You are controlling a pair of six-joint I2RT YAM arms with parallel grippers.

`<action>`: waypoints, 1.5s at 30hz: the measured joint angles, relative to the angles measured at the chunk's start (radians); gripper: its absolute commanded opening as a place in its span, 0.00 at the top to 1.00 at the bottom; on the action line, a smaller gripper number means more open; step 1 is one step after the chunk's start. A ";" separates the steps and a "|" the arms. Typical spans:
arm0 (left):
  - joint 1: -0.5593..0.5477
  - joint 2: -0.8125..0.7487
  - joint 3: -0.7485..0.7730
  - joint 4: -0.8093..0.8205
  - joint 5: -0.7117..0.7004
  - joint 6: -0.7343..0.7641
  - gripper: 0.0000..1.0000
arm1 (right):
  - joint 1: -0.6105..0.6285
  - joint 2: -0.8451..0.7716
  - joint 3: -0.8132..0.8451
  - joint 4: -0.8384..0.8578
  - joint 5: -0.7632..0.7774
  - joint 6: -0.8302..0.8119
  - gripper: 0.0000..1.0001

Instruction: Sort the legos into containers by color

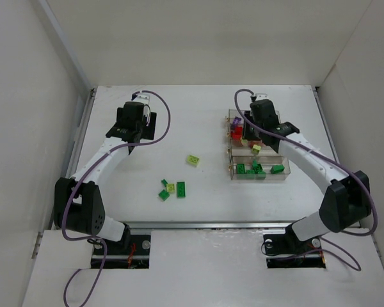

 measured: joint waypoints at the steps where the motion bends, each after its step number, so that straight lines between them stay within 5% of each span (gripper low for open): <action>1: 0.000 0.000 0.000 0.000 0.001 0.000 0.16 | -0.002 0.005 -0.018 -0.001 0.021 0.003 1.00; 9: -0.001 0.000 0.000 0.000 0.004 0.000 0.16 | -0.034 0.140 -0.043 -0.014 0.106 0.004 0.99; 13: -0.001 0.000 0.000 0.000 0.004 0.000 0.16 | -0.042 0.163 -0.043 -0.013 0.118 0.004 0.64; 16: -0.001 0.000 0.000 0.000 0.004 0.000 0.16 | -0.042 0.171 -0.042 -0.013 0.115 0.004 0.21; 20: -0.001 0.000 0.000 0.000 0.004 0.000 0.16 | -0.036 0.177 -0.035 -0.017 0.110 -0.002 0.00; 27: -0.001 0.000 0.000 0.000 0.003 0.000 0.16 | 0.150 0.126 -0.034 0.017 0.105 -0.103 0.00; 32: -0.001 0.000 0.000 0.000 0.003 0.000 0.16 | 0.322 0.184 0.071 0.045 -0.039 -0.212 0.00; 45: 0.000 0.000 -0.017 0.000 -0.019 0.016 0.13 | 0.324 0.645 0.373 -0.016 -0.246 -0.342 0.06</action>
